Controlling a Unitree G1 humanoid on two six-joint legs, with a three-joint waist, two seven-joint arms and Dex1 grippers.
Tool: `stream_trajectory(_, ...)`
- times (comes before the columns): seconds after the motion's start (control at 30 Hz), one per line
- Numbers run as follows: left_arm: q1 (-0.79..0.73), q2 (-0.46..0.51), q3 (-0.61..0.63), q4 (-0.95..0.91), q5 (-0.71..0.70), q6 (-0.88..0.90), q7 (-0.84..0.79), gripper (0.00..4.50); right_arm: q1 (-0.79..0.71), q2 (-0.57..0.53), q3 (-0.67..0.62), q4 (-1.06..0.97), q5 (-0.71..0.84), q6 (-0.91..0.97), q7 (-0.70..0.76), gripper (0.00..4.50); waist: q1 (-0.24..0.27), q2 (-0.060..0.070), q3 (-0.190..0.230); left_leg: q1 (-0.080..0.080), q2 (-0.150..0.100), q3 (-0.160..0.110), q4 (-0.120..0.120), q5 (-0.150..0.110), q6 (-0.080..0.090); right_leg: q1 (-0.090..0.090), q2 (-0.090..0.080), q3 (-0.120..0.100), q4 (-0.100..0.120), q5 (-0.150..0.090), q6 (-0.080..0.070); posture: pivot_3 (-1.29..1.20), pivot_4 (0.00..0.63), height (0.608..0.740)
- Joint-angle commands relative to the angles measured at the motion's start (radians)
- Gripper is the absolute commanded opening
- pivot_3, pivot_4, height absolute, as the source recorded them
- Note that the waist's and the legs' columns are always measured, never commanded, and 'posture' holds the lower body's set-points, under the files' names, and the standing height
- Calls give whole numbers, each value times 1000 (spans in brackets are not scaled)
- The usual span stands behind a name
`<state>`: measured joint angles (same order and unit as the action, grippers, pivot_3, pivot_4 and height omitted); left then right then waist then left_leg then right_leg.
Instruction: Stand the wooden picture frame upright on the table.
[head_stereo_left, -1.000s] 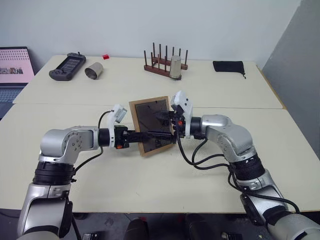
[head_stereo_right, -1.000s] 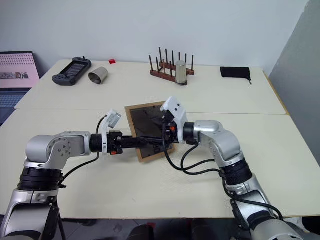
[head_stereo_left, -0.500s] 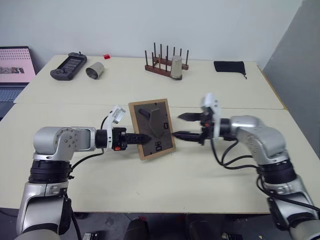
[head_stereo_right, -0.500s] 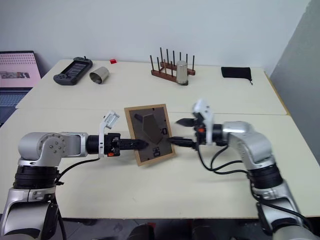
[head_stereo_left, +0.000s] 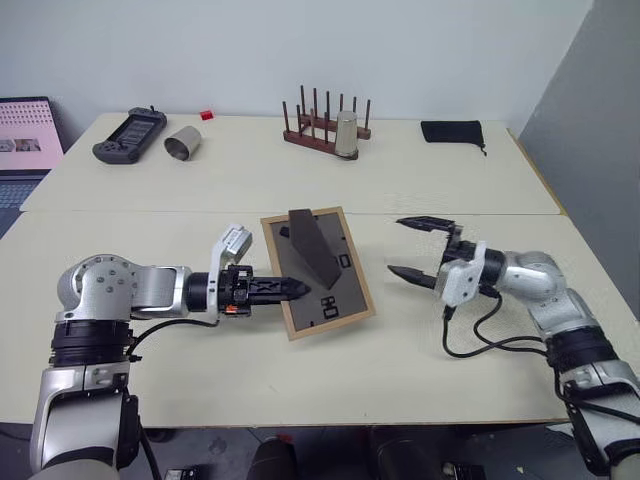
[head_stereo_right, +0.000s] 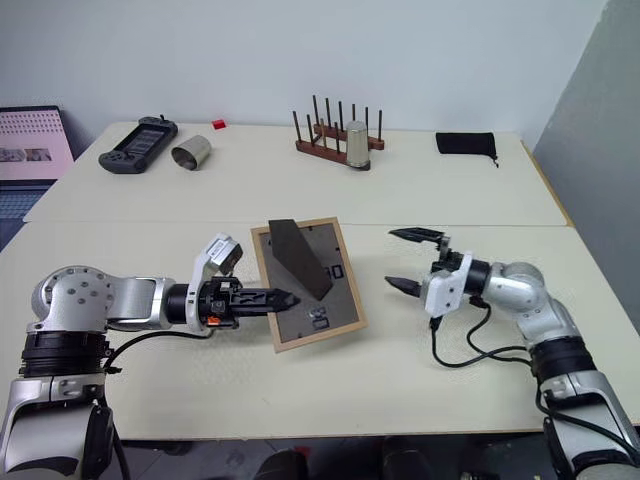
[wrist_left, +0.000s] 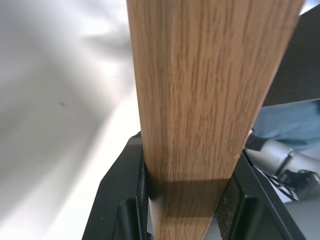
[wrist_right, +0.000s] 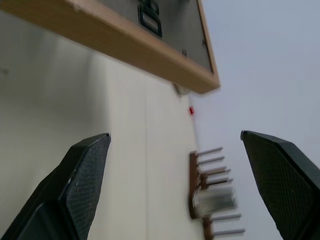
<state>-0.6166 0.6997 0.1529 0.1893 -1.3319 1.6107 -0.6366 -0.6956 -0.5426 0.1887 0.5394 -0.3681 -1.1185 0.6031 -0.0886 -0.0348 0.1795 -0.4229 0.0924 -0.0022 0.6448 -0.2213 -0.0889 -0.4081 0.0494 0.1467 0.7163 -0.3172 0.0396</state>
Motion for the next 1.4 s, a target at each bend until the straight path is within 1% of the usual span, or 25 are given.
stream_trajectory(0.03,11,-4,7,-58,-143,4,75,1296,-94,59,14,48,-177,-109,-182,4431,2,0,0,0,0,0,0,1,-1,0,0,0,0,0,0,0,150,740)
stream_trajectory(0.13,18,-12,12,-67,-195,4,122,1296,-150,89,36,81,-280,-140,-282,4431,6,0,0,0,0,0,0,3,-6,1,-1,0,0,0,0,0,150,740)
stream_trajectory(0.27,34,-11,21,-92,-240,1,174,1296,-192,86,59,130,-362,-178,-401,4431,8,0,0,0,-1,-1,0,3,-6,2,-1,-1,0,0,0,0,150,740)
stream_trajectory(0.4,59,0,20,-100,-291,-13,208,1296,-214,69,76,143,-386,-224,-470,3769,8,0,0,1,-2,-1,0,3,-6,2,-2,-1,0,0,0,0,150,740)
stream_trajectory(0.43,64,3,17,-103,-303,-18,217,1296,-217,66,79,143,-390,-233,-485,3488,8,0,0,1,-2,-1,0,3,-6,2,-2,0,0,0,0,0,150,740)
stream_trajectory(0.47,68,6,14,-106,-314,-23,224,1296,-220,64,83,145,-393,-239,-496,3326,7,0,0,1,-2,-1,0,3,-6,2,-2,0,0,0,0,0,150,740)
stream_trajectory(0.57,74,14,3,-105,-345,-39,247,1296,-225,56,90,142,-401,-253,-525,2626,7,0,0,2,-2,-1,0,3,-6,3,-2,0,0,0,0,0,150,740)
stream_trajectory(0.63,79,21,-6,-128,-333,-44,246,1296,-227,47,98,143,-400,-260,-532,2221,7,0,0,3,-3,-1,0,3,-6,3,-2,0,0,0,0,0,150,740)
stream_trajectory(0.7,87,20,-5,-162,-311,-62,238,1296,-227,33,104,152,-395,-270,-539,2158,6,0,0,3,-3,-2,0,3,-6,4,-2,1,0,0,0,0,150,740)
stream_trajectory(0.73,95,22,2,-198,-264,-91,219,1296,-227,26,108,160,-382,-272,-534,2141,6,0,0,3,-4,-2,0,3,-6,4,-2,1,0,0,0,0,150,740)
stream_trajectory(0.8,104,39,19,-208,-186,-146,184,1985,-222,11,112,169,-364,-276,-530,2135,6,0,0,3,-4,-2,0,3,-6,4,-3,1,0,0,0,0,150,740)
stream_trajectory(0.83,104,54,27,-201,-152,-169,158,2077,-218,4,117,174,-345,-277,-522,2124,6,0,0,3,-5,-2,0,3,-6,4,-3,1,0,0,0,0,150,740)
stream_trajectory(0.9,94,83,36,-180,-93,-210,110,2513,-209,-13,128,181,-310,-279,-509,1875,6,0,0,4,-5,-2,0,3,-6,4,-3,2,0,0,0,0,150,740)
stream_trajectory(0.97,76,113,42,-157,-37,-249,67,2980,-197,-34,146,189,-262,-276,-486,1546,6,0,0,4,-6,-2,0,3,-5,4,-3,2,0,0,0,0,150,740)
stream_trajectory(1.03,73,163,37,-165,45,-306,8,3391,-176,-54,175,202,-161,-242,-425,1369,5,0,0,4,-6,-2,0,3,-5,4,-3,2,0,0,0,0,150,740)
stream_trajectory(1.1,80,200,29,-188,113,-357,-40,3804,-155,-65,203,205,-43,-190,-351,1369,5,0,0,4,-7,-2,-1,2,-4,4,-4,3,0,0,0,0,150,740)
stream_trajectory(1.2,83,195,70,-212,122,-375,-40,4438,-108,-69,235,137,183,-52,-196,1369,5,0,0,4,-8,-2,-1,1,-2,5,-5,3,-1,0,0,0,150,740)
stream_trajectory(1.27,107,190,90,-271,150,-408,-20,4500,-68,-41,220,49,369,143,-70,1368,5,0,0,4,-8,-2,0,1,-2,5,-6,2,-1,0,0,0,150,740)
stream_trajectory(1.37,147,179,106,-383,198,-457,24,4500,-26,2,181,-89,574,452,63,1368,3,0,0,4,-8,-2,0,1,-2,5,-7,2,0,0,0,0,150,740)
stream_trajectory(1.4,161,178,101,-429,235,-490,40,4500,-18,17,169,-136,635,569,89,1368,3,0,0,4,-8,-2,0,1,-2,5,-7,2,0,0,0,0,150,740)
